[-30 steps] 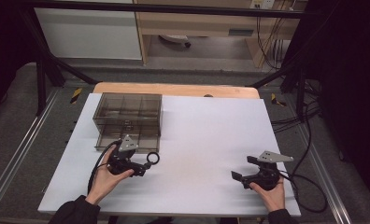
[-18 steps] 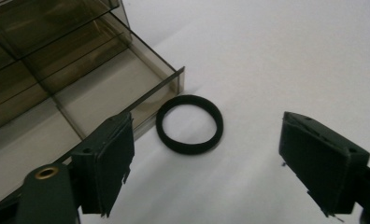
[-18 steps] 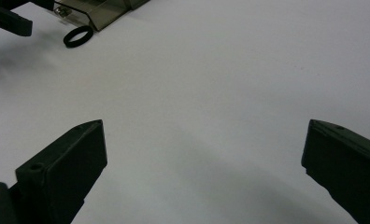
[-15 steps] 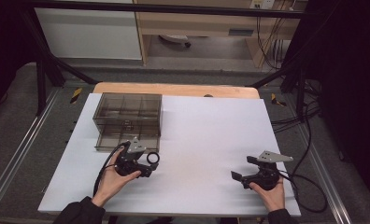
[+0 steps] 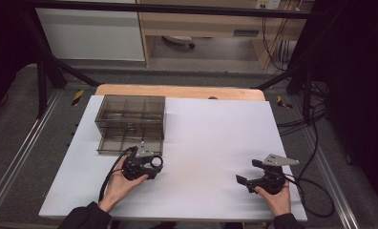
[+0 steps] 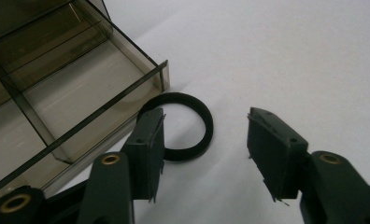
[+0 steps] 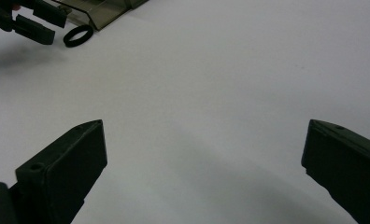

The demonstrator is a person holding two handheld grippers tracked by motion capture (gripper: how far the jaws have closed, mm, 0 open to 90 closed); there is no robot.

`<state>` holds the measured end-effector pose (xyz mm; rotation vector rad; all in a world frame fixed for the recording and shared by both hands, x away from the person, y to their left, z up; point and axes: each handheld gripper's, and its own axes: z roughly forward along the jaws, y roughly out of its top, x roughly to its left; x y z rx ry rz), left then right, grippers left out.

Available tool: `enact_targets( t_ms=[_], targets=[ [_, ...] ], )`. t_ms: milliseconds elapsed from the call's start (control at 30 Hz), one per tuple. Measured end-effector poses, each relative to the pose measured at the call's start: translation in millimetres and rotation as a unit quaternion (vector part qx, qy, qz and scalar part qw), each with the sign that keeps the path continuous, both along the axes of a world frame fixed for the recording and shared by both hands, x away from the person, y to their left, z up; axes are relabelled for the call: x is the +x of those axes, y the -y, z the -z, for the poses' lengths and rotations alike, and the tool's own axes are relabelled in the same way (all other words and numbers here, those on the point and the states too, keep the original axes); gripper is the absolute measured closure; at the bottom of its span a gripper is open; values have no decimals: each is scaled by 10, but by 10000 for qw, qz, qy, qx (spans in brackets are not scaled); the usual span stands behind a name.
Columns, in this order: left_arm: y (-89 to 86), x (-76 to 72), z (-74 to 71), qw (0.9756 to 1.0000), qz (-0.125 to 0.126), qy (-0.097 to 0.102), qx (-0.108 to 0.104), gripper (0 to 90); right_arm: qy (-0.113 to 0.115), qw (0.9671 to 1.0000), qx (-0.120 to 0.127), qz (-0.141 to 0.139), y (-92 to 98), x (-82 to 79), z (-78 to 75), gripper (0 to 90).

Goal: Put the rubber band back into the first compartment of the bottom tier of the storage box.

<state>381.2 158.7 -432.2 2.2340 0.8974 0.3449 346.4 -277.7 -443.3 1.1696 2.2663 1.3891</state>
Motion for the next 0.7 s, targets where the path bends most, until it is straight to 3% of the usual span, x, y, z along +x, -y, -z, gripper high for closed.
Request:
enact_targets(
  t_ms=[700],
  targets=[
    [72,46,76,9997,124,2,189,709,-14,10000,-4,-7,-2,-2,1,7]
  ],
)
